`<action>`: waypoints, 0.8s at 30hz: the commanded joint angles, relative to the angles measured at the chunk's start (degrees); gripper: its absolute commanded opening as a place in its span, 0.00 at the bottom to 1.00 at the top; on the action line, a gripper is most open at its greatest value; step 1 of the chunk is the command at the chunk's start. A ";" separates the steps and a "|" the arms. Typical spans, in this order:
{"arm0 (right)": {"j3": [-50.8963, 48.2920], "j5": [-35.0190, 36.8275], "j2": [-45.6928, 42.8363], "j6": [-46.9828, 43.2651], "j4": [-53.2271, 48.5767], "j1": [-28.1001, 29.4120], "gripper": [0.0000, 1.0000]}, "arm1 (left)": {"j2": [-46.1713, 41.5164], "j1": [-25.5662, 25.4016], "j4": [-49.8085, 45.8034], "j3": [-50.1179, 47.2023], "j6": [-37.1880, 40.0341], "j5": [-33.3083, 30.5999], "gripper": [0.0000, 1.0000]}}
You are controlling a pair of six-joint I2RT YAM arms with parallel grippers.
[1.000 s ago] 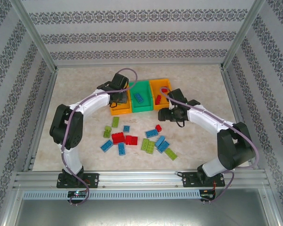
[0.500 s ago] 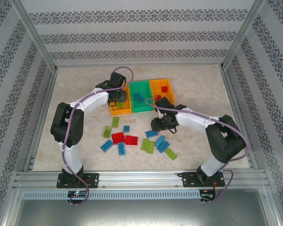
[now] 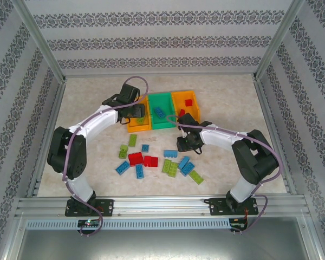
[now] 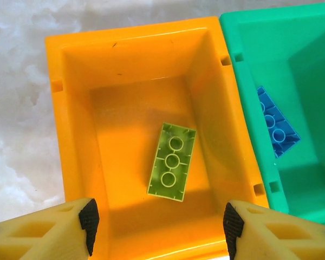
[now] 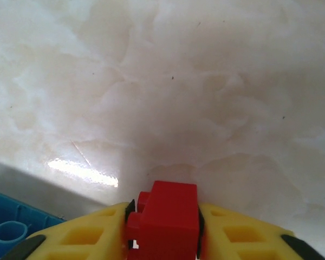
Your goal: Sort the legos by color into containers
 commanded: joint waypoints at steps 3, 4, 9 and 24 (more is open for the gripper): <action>-0.43 2.88 -2.04 -0.14 -0.49 -0.05 0.27 | -2.81 -0.03 1.04 -3.37 -0.41 0.09 0.65; -0.24 3.03 -2.82 0.11 -0.44 -0.23 0.25 | -3.35 -0.09 1.08 -4.02 -0.50 0.00 0.65; 2.37 1.53 -6.00 2.40 1.13 -3.40 0.21 | -6.15 -0.08 1.95 -7.37 0.04 0.47 0.67; 22.10 0.75 4.99 7.96 2.76 -13.61 0.22 | -18.95 -0.17 4.21 -22.59 -1.19 -0.84 1.00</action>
